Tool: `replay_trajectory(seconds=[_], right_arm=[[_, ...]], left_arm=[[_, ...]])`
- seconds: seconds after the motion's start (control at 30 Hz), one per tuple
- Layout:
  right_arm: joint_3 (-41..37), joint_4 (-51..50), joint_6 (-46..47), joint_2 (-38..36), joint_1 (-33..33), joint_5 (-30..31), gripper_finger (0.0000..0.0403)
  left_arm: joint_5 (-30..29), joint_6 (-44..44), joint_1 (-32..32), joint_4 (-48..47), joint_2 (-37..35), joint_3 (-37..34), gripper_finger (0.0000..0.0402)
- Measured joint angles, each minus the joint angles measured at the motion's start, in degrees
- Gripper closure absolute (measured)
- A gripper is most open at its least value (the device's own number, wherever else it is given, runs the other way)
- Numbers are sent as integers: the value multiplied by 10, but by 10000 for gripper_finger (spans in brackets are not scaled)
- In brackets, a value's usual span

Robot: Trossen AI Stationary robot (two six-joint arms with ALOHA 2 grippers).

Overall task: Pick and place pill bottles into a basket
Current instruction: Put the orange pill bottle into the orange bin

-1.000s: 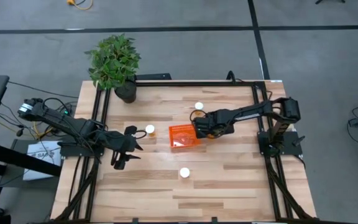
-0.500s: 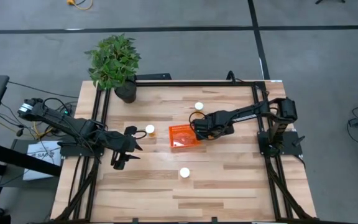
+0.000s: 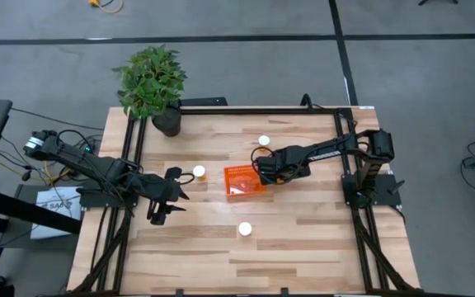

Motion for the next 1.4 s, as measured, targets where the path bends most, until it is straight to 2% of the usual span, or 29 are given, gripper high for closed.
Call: replay_trajectory(seconds=[0.23, 0.37, 0.7, 1.0, 1.4], right_arm=[[0, 0, -10, 0, 0, -2, 216], [0, 0, -16, -1, 2, -3, 237], [0, -2, -30, -1, 3, -14, 209], [0, -18, -54, -1, 11, -21, 239], [26, -60, -89, -1, 29, -21, 224]], left_arm=[[0, 0, 0, 0, 0, 0, 235], [0, 0, 0, 0, 0, 0, 235], [0, 0, 0, 0, 0, 0, 235], [-1, 0, 0, 0, 0, 0, 235], [-12, 0, 0, 0, 0, 0, 235]])
